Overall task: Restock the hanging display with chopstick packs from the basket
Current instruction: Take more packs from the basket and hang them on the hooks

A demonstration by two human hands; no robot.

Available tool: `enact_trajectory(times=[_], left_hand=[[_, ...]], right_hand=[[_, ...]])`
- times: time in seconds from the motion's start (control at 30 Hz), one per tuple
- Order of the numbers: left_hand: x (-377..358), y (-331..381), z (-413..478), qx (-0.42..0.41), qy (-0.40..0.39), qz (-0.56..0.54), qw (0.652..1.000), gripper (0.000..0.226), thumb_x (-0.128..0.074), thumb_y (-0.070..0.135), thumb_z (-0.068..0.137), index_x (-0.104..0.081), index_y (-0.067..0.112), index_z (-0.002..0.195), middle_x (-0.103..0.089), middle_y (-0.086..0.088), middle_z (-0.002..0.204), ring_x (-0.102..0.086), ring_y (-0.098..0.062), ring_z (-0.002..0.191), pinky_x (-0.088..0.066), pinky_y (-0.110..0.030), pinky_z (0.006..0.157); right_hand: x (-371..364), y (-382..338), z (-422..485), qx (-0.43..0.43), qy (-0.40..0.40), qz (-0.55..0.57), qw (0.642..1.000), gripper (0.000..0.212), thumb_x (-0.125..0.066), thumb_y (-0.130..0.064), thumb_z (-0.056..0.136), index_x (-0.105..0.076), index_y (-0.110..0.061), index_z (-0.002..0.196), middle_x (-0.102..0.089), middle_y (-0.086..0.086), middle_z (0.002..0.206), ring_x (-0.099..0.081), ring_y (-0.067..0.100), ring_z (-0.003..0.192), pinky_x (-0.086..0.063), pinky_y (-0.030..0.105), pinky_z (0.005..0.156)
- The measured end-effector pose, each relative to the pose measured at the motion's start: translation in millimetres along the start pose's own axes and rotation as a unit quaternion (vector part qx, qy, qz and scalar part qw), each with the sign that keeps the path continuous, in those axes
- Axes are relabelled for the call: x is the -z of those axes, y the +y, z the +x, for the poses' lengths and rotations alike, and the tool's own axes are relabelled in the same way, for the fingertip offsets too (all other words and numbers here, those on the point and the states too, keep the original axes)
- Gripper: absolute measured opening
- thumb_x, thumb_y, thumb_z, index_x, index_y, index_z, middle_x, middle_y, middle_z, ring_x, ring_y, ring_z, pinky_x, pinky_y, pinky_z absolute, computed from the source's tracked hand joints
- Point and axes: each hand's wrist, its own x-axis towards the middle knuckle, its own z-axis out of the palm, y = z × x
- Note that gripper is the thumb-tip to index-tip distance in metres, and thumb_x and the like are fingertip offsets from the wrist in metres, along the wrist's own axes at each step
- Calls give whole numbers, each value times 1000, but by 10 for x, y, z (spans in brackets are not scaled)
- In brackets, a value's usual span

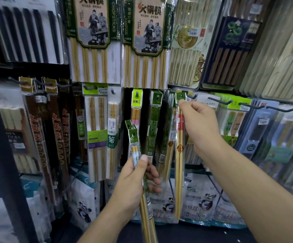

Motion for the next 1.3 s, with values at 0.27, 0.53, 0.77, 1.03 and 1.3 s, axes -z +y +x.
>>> enact_trajectory(times=[0.27,0.53,0.77,1.03,1.3], left_hand=[[4,31,-14,-2,-3,7,1000,32,-46,31,106,-55,0,105,-67,-8,76,-66,-21,65,-58,-35,54],[2,20,-16,-2,-8,6,1000,31,-46,31,105,-54,1,107,-67,-7,76,-66,-21,65,-58,-36,55],[-3,32,-21,-3,-10,8,1000,30,-44,29,107,-54,1,107,-66,-7,75,-65,-20,64,-58,-35,54],[6,22,-17,-3,-14,15,1000,31,-44,30,107,-54,1,106,-67,-6,76,-65,-20,64,-58,-35,54],[18,18,-20,-2,-18,23,1000,32,-45,31,107,-55,1,102,-66,-7,75,-64,-20,63,-56,-33,55]], right_hand=[[-12,22,2,-1,3,-11,1000,40,-58,-29,102,-57,-6,69,-48,1,55,-48,10,46,-46,15,52],[-21,57,34,0,7,-5,1000,51,-54,-33,103,-51,14,84,-47,15,72,-48,25,62,-58,39,81],[-28,130,44,21,25,-40,999,52,-55,-34,104,-52,8,74,-51,11,62,-59,13,52,-56,29,60],[-31,74,64,27,26,-22,999,46,-54,-32,102,-55,5,76,-60,9,61,-56,20,56,-54,37,54],[6,171,72,12,17,-69,997,53,-55,-39,102,-51,3,69,-57,9,58,-62,34,59,-61,48,67]])
